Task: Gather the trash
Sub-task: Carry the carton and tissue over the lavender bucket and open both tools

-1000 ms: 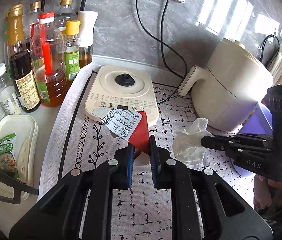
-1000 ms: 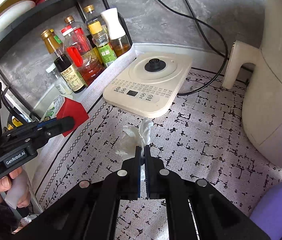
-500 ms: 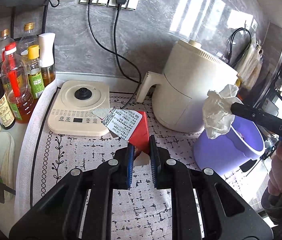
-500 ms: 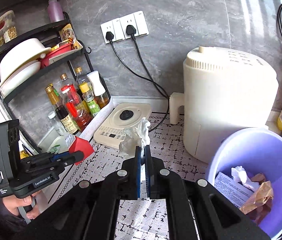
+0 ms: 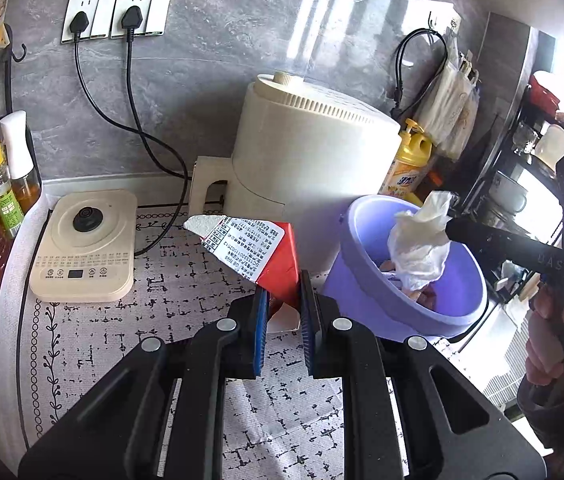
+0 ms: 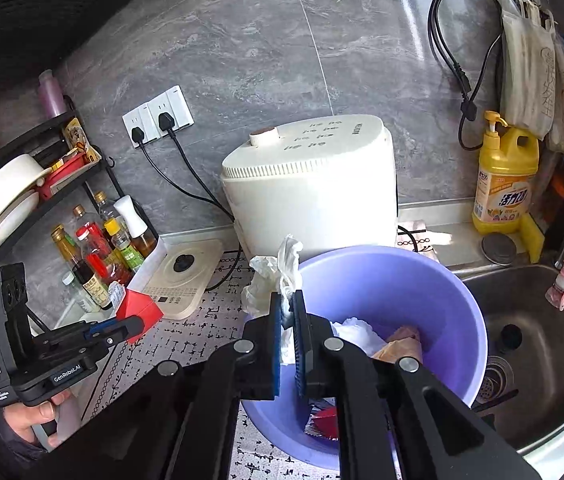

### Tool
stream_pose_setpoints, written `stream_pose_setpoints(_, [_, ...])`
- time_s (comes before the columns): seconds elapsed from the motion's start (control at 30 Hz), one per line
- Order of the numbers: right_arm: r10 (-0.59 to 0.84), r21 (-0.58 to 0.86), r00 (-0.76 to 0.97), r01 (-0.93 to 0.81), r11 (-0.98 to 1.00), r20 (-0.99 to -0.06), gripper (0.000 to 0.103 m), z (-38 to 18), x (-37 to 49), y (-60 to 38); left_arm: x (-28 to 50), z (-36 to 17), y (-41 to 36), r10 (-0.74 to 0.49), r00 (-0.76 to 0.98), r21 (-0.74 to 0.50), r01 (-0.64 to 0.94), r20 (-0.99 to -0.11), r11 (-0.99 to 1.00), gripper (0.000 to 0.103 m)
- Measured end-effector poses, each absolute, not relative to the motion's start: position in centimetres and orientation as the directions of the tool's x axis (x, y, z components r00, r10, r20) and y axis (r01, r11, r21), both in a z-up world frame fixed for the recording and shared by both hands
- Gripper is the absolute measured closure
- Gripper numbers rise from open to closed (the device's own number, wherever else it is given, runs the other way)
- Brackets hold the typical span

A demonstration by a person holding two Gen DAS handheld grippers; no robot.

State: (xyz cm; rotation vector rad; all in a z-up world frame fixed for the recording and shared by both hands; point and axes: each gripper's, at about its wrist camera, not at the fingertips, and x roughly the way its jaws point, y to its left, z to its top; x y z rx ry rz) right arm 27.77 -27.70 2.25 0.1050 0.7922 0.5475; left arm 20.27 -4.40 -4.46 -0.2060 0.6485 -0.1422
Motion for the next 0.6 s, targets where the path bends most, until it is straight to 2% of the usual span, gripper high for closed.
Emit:
stream_pose_setpoints(0.03, [0.509,0.296,0.55,-0.431,0.852,-0.662,0.071,1.8,28.0,-28.0,20.4,-4.3,-4.9,-0.201,0.788,-0.236,0.072,-0.582,0.969,0.088])
stream_pose_setpoints(0.07, [0.504,0.301,0.548,-0.42,0.856,-0.667,0.039,1.5,28.1,-28.5,20.5,-4.1,-5.4,-0.206,0.788,-0.238,0.078,-0.58,0.968,0.088])
stream_pose_setpoints(0.1, [0.491,0.304,0.568,-0.396,0.867,-0.661,0.034,1.3,28.0,-29.3,20.6,-4.0,-5.9,-0.21,0.788,-0.236,0.084,-0.579,0.968,0.088])
stream_pose_setpoints(0.43, [0.457,0.323,0.609,-0.323,0.889,-0.648,0.035,1.0,27.6,-35.8,22.2,-2.9,-11.5,-0.249,0.781,-0.219,0.146,-0.573,0.965,0.088])
stream_pose_setpoints(0.6, [0.421,0.307,0.65,-0.288,0.907,-0.633,0.022,1.4,27.3,-39.2,23.3,-2.8,-14.7,-0.281,0.771,-0.214,0.192,-0.571,0.958,0.088])
